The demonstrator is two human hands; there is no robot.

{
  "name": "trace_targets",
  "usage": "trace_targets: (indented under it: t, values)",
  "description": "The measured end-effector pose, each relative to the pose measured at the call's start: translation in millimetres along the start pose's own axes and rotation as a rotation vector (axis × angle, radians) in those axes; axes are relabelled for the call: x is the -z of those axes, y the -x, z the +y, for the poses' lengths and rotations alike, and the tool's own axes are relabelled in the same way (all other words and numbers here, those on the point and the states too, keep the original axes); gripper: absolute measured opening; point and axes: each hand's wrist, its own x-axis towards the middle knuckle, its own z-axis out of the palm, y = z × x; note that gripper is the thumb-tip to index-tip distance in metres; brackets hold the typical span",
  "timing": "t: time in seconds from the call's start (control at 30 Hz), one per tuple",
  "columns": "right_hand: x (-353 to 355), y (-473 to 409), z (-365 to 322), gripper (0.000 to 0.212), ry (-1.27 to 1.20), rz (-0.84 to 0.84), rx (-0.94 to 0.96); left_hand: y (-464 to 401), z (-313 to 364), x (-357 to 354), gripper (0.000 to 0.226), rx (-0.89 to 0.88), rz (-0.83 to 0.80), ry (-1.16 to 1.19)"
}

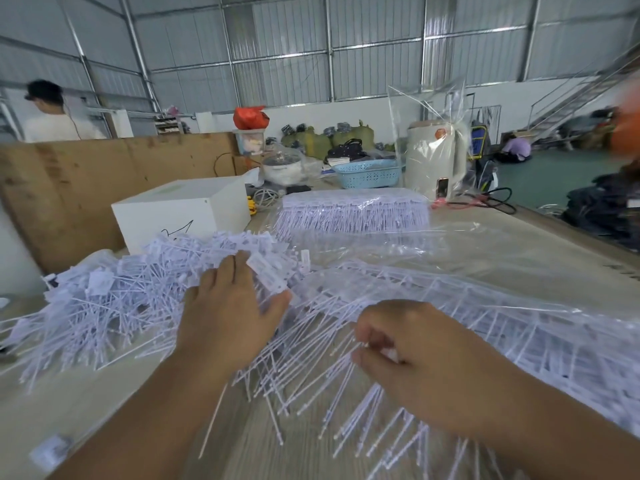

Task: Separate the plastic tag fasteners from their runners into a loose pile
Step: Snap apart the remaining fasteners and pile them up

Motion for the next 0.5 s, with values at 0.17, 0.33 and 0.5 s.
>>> trace_targets:
  t: [0.17, 0.33, 0.5]
  values:
    - [3, -4, 13, 0.022, 0.144, -0.024, -0.055, 2, 1, -1, 0.113, -0.006, -0.077, -0.086]
    - [-3, -8, 19, 0.032, 0.289, -0.010, -0.088, 8, 5, -7, 0.114, -0.151, -0.010, -0.036]
    - [-11, -10, 25, 0.039, 0.355, -0.068, -0.153, 1, 6, -14, 0.087, -0.143, -0.049, -0.115]
